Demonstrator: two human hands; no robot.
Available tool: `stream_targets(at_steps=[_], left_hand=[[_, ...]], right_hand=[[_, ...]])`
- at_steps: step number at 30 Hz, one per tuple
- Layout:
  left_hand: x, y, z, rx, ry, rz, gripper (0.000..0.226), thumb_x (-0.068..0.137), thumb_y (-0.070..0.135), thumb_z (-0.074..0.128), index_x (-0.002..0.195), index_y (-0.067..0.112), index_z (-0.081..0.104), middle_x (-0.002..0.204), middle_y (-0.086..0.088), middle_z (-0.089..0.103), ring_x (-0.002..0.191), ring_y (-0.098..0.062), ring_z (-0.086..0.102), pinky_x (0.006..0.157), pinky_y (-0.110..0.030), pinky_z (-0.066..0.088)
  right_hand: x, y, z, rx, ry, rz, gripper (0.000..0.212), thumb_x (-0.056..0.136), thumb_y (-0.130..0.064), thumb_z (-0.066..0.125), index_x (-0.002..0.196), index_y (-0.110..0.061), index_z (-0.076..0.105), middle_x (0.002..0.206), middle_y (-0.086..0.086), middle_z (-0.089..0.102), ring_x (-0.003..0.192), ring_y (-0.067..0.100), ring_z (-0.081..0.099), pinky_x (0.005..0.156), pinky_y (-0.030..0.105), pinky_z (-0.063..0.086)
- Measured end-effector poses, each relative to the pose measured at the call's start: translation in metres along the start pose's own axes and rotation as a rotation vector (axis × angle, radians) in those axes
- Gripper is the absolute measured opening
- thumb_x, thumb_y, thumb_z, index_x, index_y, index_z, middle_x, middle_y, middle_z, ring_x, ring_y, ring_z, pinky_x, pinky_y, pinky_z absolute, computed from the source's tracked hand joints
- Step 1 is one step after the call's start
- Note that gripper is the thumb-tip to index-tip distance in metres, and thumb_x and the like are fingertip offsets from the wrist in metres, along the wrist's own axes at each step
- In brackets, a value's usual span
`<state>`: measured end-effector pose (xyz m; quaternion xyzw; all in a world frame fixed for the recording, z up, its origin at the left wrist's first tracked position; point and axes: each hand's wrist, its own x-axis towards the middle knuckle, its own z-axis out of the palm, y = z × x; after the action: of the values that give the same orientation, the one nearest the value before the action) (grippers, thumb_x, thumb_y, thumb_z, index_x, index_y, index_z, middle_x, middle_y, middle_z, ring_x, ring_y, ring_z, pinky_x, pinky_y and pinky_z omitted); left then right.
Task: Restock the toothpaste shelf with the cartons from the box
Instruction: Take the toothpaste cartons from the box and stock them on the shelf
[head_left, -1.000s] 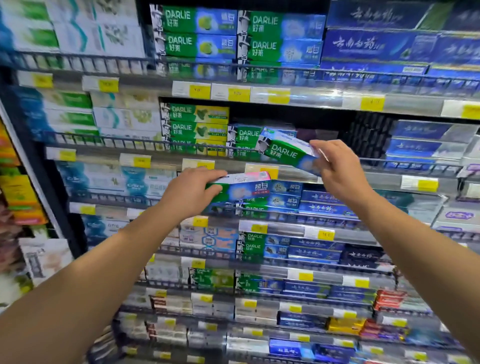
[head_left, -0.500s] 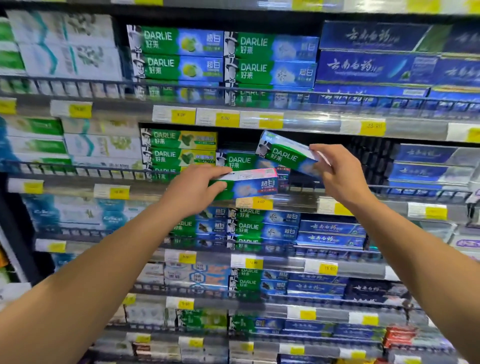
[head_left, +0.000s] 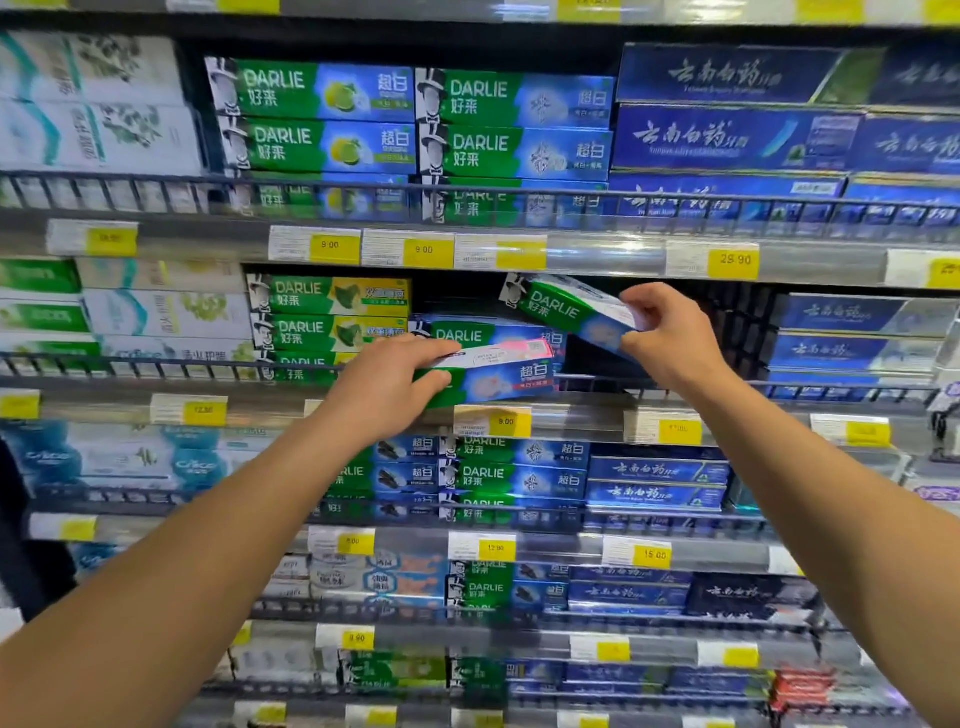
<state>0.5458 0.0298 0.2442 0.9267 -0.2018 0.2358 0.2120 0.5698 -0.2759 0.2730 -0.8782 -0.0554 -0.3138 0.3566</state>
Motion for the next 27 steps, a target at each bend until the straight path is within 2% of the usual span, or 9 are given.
stream_targets(at_steps=[7,11,14,16,19,21,24,27], left_hand=[[0.011,0.013,0.004,0.025,0.023,0.005,0.041,0.096,0.034,0.052,0.136,0.035,0.049,0.125,0.004,0.059,0.118,-0.019,0.049,0.097,-0.036,0.037],[0.016,0.015,0.007,0.024,0.018,-0.004,0.040,0.095,0.036,0.053,0.135,0.036,0.050,0.120,0.006,0.060,0.113,-0.019,0.051,0.095,-0.040,0.043],[0.018,0.015,0.008,0.015,0.015,-0.009,0.040,0.095,0.035,0.052,0.135,0.035,0.050,0.120,0.007,0.059,0.113,-0.020,0.051,0.096,-0.042,0.043],[0.019,0.014,0.007,0.011,0.015,-0.013,0.040,0.095,0.035,0.052,0.135,0.036,0.050,0.121,0.006,0.059,0.114,-0.022,0.050,0.097,-0.044,0.042],[0.020,0.012,0.005,0.012,0.023,-0.020,0.041,0.095,0.033,0.053,0.136,0.034,0.050,0.122,0.005,0.059,0.116,-0.021,0.050,0.098,-0.044,0.042],[0.020,0.011,0.005,0.010,0.035,-0.022,0.041,0.095,0.032,0.054,0.136,0.033,0.050,0.123,0.004,0.060,0.115,-0.020,0.051,0.098,-0.042,0.042],[0.019,0.009,0.004,-0.001,0.055,-0.018,0.041,0.094,0.030,0.055,0.135,0.030,0.052,0.121,0.004,0.060,0.113,-0.018,0.053,0.097,-0.037,0.043],[0.016,0.006,0.004,0.003,0.052,-0.015,0.041,0.094,0.030,0.055,0.135,0.031,0.052,0.124,0.003,0.060,0.116,-0.019,0.052,0.099,-0.038,0.042]], right_hand=[[0.017,0.002,0.001,0.096,-0.015,0.038,0.052,0.072,-0.006,0.075,0.121,-0.015,0.061,0.119,0.004,0.059,0.103,0.015,0.055,0.084,0.024,0.042],[0.016,0.007,0.008,0.409,0.022,0.134,0.055,0.073,-0.004,0.078,0.122,-0.008,0.054,0.112,0.006,0.061,0.100,0.022,0.061,0.083,0.032,0.052],[0.013,0.006,0.014,0.717,0.038,0.218,0.036,0.079,-0.003,0.073,0.108,-0.012,0.054,0.111,0.006,0.064,0.099,0.028,0.066,0.084,0.044,0.057],[0.014,0.005,0.019,0.793,0.010,0.228,0.029,0.083,-0.004,0.070,0.104,-0.014,0.052,0.114,0.010,0.062,0.099,0.029,0.067,0.082,0.046,0.057],[0.019,0.006,0.028,0.790,0.050,0.199,0.039,0.077,-0.005,0.075,0.107,-0.016,0.053,0.111,0.009,0.060,0.103,0.029,0.064,0.087,0.045,0.056],[0.020,0.007,0.034,0.756,0.082,0.208,0.046,0.077,-0.001,0.073,0.115,-0.015,0.051,0.109,0.005,0.060,0.104,0.024,0.063,0.090,0.038,0.054],[0.018,0.011,0.041,0.723,0.130,0.227,0.050,0.080,-0.004,0.071,0.124,-0.013,0.047,0.113,0.005,0.062,0.096,0.012,0.064,0.078,0.019,0.053],[0.017,0.013,0.045,0.757,0.172,0.220,0.049,0.083,-0.005,0.070,0.127,-0.011,0.049,0.113,0.006,0.064,0.097,0.012,0.064,0.072,0.011,0.052]])
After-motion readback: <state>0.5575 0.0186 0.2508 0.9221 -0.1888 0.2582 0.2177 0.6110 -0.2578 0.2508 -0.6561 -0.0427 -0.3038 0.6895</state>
